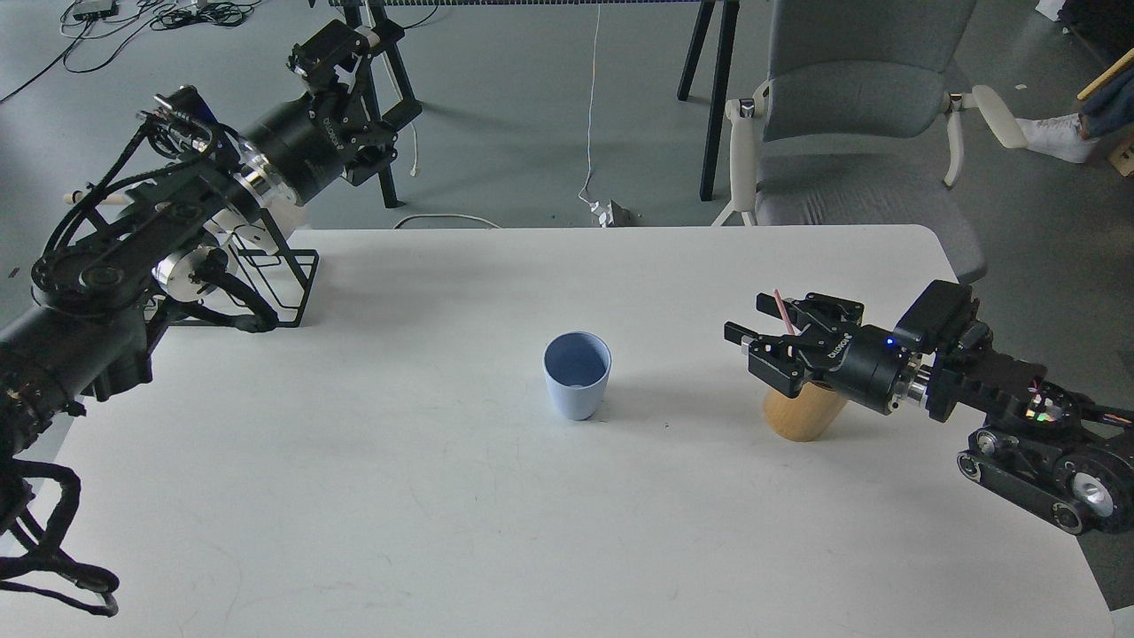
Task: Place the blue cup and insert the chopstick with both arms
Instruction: 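Move the right gripper to the straw in the tan cup and grasp it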
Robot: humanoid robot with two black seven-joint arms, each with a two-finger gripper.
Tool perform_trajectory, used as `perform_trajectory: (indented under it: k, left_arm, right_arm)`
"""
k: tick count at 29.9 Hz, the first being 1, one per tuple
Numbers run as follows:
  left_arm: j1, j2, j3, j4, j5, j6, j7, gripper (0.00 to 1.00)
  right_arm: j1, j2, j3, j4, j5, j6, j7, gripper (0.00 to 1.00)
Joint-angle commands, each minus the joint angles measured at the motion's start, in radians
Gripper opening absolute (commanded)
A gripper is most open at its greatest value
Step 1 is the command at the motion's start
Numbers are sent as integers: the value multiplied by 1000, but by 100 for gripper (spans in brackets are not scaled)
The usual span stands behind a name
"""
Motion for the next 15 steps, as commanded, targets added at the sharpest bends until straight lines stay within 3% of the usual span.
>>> perform_trajectory:
  k: [1,9,15]
  left_arm:
    - [0,-2,0,0,0,0,0,97]
    - [0,-2,0,5,0,0,0,97]
    - [0,-2,0,8,0,0,0,97]
  right_arm:
    - [-7,-9,-2,0,0,-12,0,62]
    - [-10,-32,-21,0,0,-32,0,53]
    - [-10,-32,-21,0,0,-34,0,37]
